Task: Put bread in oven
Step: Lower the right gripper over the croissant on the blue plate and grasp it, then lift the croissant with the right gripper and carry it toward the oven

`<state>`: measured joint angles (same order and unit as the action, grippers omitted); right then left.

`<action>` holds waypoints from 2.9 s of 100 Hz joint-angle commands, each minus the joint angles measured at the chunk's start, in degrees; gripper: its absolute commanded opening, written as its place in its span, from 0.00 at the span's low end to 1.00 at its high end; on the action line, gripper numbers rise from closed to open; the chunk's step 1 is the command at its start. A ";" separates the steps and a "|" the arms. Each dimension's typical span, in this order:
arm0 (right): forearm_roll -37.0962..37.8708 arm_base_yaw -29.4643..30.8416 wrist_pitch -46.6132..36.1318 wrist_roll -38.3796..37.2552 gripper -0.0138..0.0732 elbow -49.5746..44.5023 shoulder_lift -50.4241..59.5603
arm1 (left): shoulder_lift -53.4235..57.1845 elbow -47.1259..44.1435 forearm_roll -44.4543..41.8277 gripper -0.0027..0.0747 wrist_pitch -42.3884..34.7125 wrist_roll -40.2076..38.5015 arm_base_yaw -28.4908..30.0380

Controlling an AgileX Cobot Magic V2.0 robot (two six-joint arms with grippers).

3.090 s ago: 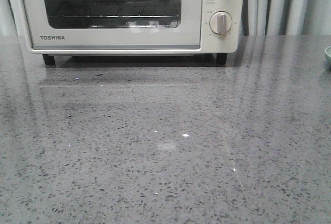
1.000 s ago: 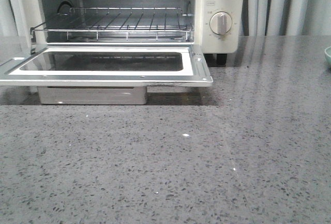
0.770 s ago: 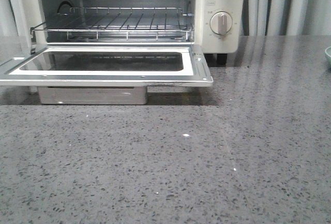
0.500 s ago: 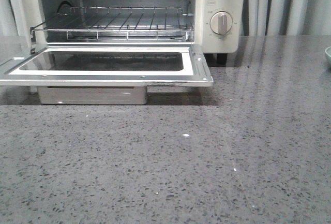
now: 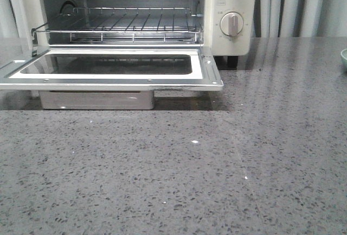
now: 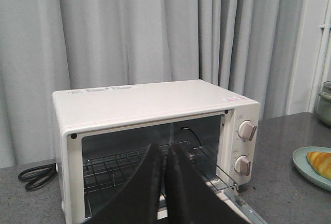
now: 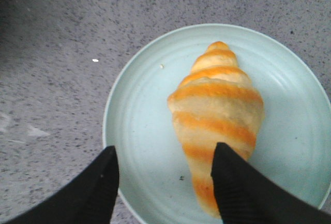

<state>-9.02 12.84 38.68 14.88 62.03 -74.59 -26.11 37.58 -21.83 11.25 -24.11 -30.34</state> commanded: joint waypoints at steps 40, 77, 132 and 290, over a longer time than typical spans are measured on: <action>1.77 3.41 -10.38 0.31 0.70 1.97 -7.36 | -0.29 1.80 -0.24 0.01 -3.32 -0.11 -0.55; 1.77 3.41 -15.41 0.31 0.67 1.97 -11.18 | -0.29 1.80 -0.24 0.01 -3.18 -0.11 -0.55; 1.88 3.41 -15.63 0.31 0.22 1.97 -12.90 | -0.29 1.80 -0.24 0.01 -3.18 -0.11 -0.55; 1.88 -37.09 2.25 3.03 0.07 5.98 12.16 | -0.17 10.93 -9.76 0.01 3.27 -0.11 -0.45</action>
<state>-7.25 -21.76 45.56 17.45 64.71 -63.65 -25.96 46.60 -31.20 18.07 -24.11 -30.34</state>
